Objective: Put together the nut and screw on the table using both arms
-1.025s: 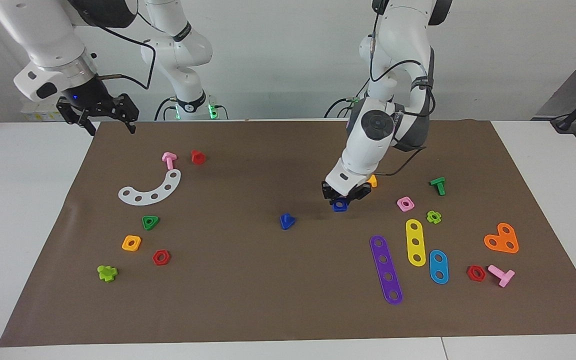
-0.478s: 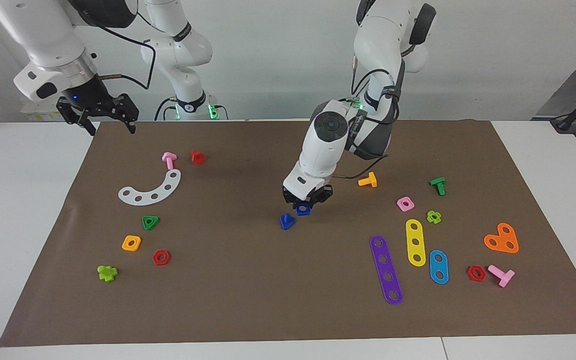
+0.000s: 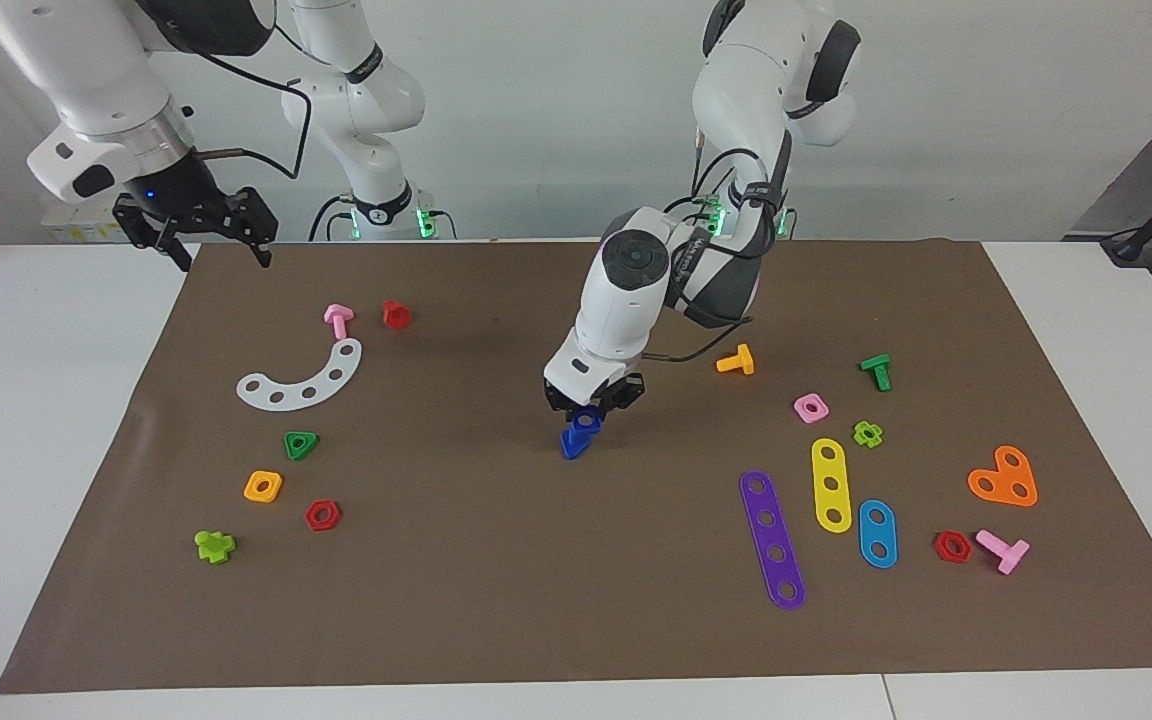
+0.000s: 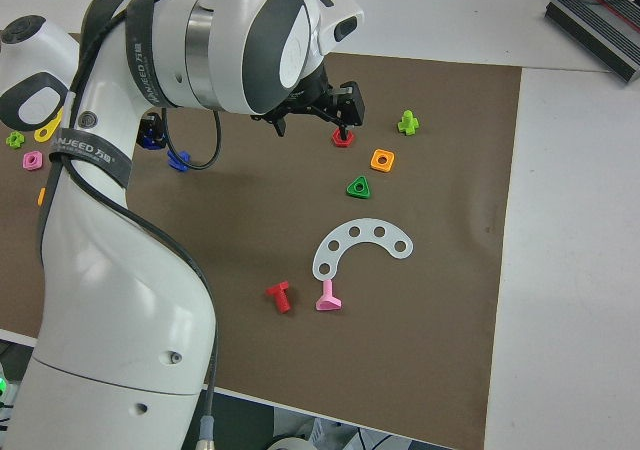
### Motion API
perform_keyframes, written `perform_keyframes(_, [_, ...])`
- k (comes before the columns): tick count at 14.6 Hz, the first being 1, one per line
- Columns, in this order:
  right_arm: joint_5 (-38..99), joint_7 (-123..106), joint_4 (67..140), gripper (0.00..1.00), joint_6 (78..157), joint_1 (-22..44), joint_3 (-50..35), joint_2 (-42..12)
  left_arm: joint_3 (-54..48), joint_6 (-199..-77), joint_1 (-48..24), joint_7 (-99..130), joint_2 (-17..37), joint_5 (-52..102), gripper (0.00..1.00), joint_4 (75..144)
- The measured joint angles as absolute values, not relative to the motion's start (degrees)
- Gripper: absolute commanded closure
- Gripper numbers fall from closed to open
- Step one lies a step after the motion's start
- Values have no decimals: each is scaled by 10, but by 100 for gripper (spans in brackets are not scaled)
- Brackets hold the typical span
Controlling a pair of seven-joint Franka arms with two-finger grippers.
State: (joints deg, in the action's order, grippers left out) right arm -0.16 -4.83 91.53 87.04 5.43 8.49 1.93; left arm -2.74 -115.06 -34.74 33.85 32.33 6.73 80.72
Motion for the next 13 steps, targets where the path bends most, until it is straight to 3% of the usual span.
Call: perform_keyframes(13, [-2, -48, 915, 0, 870, 54, 85, 19, -27, -1161, -365, 346, 346, 67, 97, 806])
